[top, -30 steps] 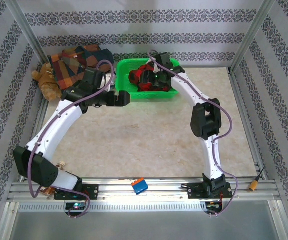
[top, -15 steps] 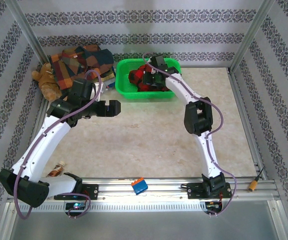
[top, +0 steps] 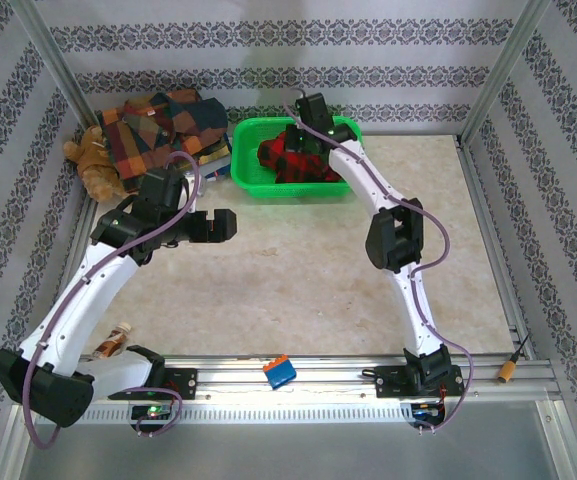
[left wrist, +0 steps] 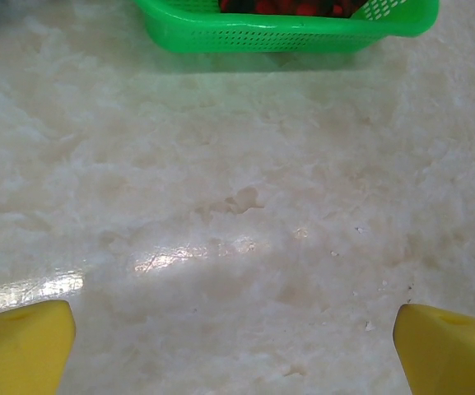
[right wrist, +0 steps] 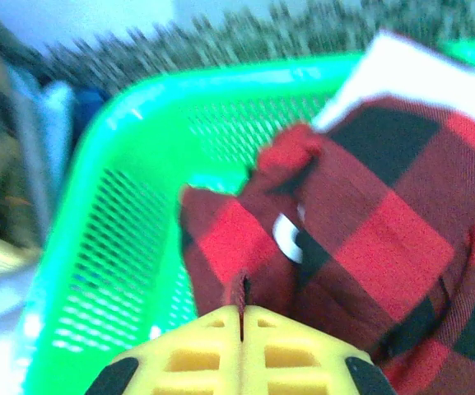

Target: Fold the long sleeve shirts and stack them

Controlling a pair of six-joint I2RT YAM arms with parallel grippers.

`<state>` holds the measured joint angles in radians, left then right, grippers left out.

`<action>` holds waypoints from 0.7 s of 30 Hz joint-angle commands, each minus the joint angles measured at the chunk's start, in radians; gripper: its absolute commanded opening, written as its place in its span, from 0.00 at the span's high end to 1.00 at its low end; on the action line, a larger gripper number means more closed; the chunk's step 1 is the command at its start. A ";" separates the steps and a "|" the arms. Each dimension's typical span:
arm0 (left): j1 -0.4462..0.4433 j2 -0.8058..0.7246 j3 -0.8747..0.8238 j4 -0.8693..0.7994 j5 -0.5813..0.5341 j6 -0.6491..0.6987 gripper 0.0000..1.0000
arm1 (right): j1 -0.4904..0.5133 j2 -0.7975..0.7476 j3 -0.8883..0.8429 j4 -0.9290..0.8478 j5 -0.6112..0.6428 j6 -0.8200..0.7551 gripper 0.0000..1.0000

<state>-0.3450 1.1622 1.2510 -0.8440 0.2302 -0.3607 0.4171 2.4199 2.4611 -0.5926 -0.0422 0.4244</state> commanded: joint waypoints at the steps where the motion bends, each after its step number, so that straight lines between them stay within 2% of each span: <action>1: 0.013 -0.009 -0.012 0.072 -0.007 -0.028 0.01 | 0.011 -0.128 0.160 0.091 -0.072 0.054 1.00; 4: 0.027 0.015 0.010 0.127 0.025 -0.043 0.01 | 0.007 -0.132 0.310 0.170 -0.170 0.151 1.00; 8: 0.077 0.088 0.104 0.207 0.119 -0.087 0.01 | -0.019 -0.118 0.500 0.298 -0.256 0.390 1.00; 10: 0.109 0.123 0.151 0.271 0.178 -0.132 0.01 | -0.036 -0.154 0.507 0.359 -0.292 0.515 1.00; 13: 0.136 0.162 0.187 0.395 0.268 -0.195 0.01 | -0.039 -0.232 0.508 0.377 -0.348 0.574 1.00; 18: 0.132 0.268 0.163 0.603 0.390 -0.350 0.00 | -0.026 -0.409 0.472 0.317 -0.457 0.548 1.00; 21: 0.113 0.335 0.125 0.758 0.433 -0.464 0.00 | -0.022 -0.549 0.316 0.325 -0.494 0.539 1.00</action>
<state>-0.2176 1.4380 1.4078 -0.2970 0.5694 -0.6720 0.3840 1.9816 2.8429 -0.3027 -0.4480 0.9443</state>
